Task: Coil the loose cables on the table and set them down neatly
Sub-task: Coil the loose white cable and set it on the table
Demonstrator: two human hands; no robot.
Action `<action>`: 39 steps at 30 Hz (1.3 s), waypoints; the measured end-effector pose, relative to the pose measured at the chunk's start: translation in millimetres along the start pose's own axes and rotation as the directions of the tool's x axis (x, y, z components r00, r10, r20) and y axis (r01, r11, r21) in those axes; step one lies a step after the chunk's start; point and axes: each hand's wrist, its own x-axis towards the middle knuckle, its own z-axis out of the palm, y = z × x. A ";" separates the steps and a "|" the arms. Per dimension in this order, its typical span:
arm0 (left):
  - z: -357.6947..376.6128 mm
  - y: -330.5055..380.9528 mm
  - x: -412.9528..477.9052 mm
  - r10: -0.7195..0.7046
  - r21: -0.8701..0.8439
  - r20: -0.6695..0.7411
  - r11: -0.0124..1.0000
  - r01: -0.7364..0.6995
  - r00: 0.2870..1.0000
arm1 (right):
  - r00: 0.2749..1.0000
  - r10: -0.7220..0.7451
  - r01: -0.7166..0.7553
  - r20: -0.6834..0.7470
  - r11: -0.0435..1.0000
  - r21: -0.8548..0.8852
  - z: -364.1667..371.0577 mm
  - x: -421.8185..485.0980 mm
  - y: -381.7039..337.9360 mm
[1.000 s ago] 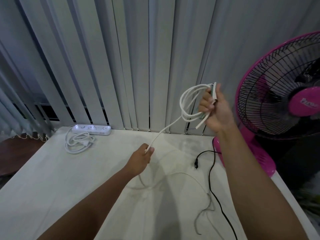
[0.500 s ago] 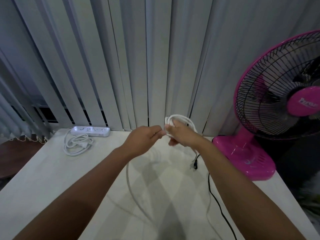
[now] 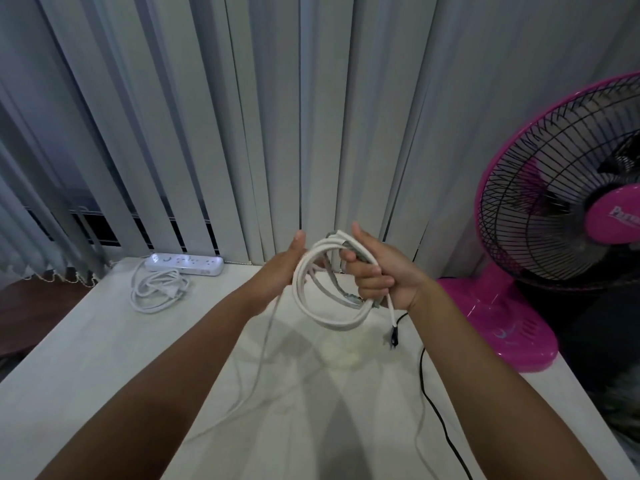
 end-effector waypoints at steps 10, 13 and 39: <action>36.3 5.6 0.8 -0.021 -0.642 0.112 0.761 0.089 0.993 | 0.952 -0.131 0.172 -0.276 0.977 0.127 -12.7 4.1 -1.7; 38.2 1.3 2.6 -0.085 -0.687 0.125 0.711 0.148 0.988 | 0.887 -0.168 0.192 -0.429 0.981 0.014 -15.5 7.7 7.0; 48.6 -21.8 21.1 -0.170 -0.332 -0.101 0.935 0.128 0.980 | 0.880 -0.368 0.474 -0.299 0.684 0.555 -18.0 9.3 2.8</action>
